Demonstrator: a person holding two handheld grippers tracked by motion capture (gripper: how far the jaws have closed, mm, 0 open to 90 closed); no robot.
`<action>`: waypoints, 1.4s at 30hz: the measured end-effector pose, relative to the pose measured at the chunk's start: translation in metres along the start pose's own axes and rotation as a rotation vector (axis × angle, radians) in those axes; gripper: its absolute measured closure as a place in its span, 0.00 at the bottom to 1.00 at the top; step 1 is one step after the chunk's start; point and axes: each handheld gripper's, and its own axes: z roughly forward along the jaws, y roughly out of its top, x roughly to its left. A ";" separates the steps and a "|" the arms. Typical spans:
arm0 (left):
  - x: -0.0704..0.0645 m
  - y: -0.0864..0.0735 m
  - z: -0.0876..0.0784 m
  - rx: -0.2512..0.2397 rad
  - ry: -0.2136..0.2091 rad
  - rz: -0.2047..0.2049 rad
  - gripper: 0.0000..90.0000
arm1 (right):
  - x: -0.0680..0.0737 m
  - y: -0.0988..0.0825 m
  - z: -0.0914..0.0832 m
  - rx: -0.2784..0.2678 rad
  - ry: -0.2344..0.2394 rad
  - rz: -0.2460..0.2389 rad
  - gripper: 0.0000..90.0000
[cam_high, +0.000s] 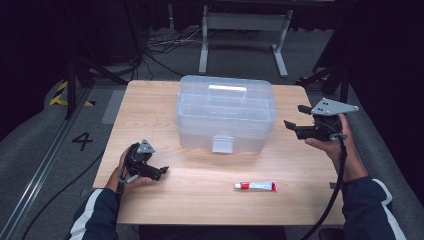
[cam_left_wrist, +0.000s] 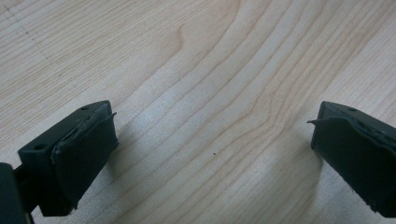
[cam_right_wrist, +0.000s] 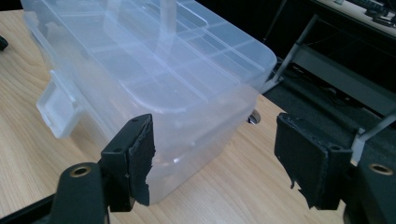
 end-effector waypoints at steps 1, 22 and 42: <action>0.000 0.000 0.000 0.000 0.001 -0.002 0.00 | 0.001 0.004 0.002 0.000 0.008 -0.007 0.34; 0.000 0.000 0.000 0.000 0.002 -0.002 0.00 | 0.024 0.059 0.064 0.072 0.070 -0.083 0.45; -0.004 0.051 0.008 -0.098 0.008 0.058 0.18 | 0.024 0.091 0.121 0.139 0.078 -0.061 0.55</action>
